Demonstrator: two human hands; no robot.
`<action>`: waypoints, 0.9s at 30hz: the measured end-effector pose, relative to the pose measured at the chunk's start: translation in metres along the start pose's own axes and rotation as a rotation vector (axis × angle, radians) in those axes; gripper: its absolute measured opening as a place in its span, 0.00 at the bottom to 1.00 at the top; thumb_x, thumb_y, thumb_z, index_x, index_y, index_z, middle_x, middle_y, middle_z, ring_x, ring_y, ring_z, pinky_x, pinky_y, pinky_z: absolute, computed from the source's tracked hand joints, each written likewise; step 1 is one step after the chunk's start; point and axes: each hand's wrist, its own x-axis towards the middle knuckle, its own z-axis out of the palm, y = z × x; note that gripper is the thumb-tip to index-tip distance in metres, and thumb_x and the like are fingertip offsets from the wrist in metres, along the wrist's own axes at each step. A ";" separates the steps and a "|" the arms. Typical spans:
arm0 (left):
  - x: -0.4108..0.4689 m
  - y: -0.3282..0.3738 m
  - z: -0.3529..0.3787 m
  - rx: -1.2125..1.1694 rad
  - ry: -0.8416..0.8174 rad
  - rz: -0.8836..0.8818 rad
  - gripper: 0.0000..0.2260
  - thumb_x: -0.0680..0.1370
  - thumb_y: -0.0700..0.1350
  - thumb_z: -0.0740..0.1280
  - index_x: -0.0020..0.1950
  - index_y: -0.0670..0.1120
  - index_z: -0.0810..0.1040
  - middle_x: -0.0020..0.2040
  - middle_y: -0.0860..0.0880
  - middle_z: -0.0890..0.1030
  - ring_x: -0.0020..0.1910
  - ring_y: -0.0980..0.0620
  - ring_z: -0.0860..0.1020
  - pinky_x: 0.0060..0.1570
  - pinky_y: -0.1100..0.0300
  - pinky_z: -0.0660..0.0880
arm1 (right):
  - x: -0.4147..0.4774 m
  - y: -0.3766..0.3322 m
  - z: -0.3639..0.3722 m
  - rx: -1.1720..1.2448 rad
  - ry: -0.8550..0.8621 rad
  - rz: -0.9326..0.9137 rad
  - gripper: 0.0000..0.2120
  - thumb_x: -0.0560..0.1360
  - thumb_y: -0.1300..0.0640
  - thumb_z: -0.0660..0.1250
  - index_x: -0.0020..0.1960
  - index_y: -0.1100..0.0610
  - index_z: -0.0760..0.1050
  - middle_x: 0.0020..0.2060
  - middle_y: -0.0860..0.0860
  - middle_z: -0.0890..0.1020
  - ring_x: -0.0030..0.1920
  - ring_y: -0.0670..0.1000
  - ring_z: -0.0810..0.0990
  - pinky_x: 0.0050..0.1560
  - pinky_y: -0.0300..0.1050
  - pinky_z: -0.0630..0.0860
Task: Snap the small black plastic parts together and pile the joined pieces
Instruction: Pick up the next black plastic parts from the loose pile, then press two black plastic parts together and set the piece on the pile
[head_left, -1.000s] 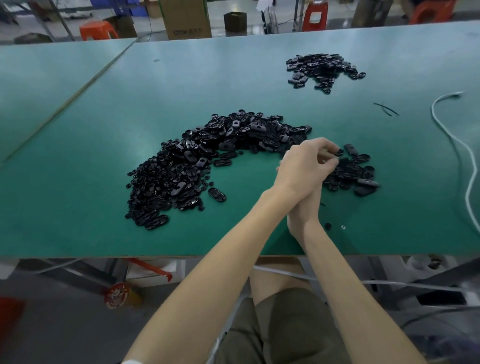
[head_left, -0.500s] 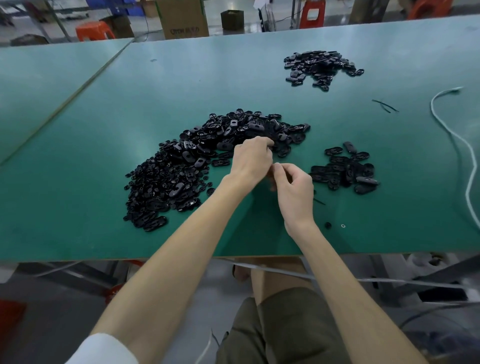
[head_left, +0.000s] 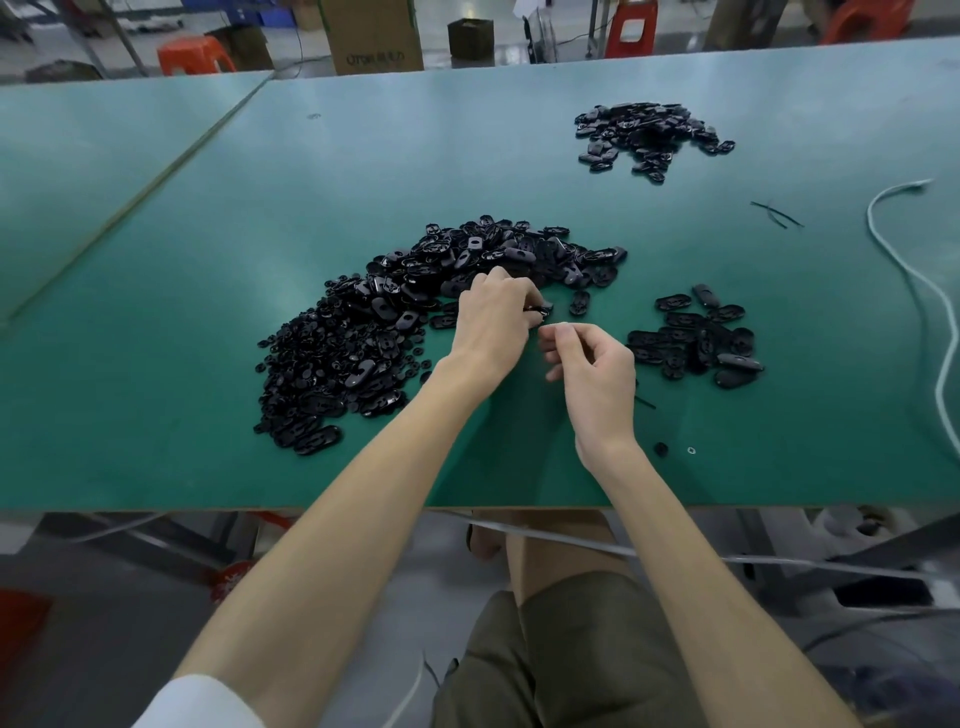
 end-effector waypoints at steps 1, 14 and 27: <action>-0.002 -0.001 0.000 0.020 0.006 0.010 0.08 0.82 0.44 0.69 0.59 0.48 0.85 0.59 0.45 0.78 0.62 0.45 0.73 0.63 0.49 0.69 | 0.000 -0.001 0.000 0.009 0.002 0.003 0.12 0.83 0.60 0.64 0.46 0.53 0.84 0.38 0.46 0.86 0.38 0.41 0.81 0.39 0.38 0.78; -0.033 -0.006 -0.011 -0.434 0.089 0.045 0.06 0.82 0.41 0.69 0.54 0.46 0.86 0.48 0.50 0.84 0.47 0.54 0.80 0.51 0.60 0.75 | 0.000 -0.001 -0.003 0.101 0.032 0.013 0.06 0.83 0.56 0.67 0.54 0.54 0.83 0.45 0.47 0.86 0.45 0.43 0.82 0.44 0.38 0.79; -0.043 -0.051 -0.042 0.154 0.092 -0.225 0.08 0.83 0.37 0.64 0.60 0.42 0.79 0.60 0.42 0.75 0.58 0.42 0.76 0.53 0.48 0.76 | -0.001 -0.001 -0.003 0.100 -0.050 -0.005 0.06 0.79 0.64 0.71 0.50 0.54 0.83 0.42 0.47 0.85 0.41 0.45 0.81 0.39 0.37 0.77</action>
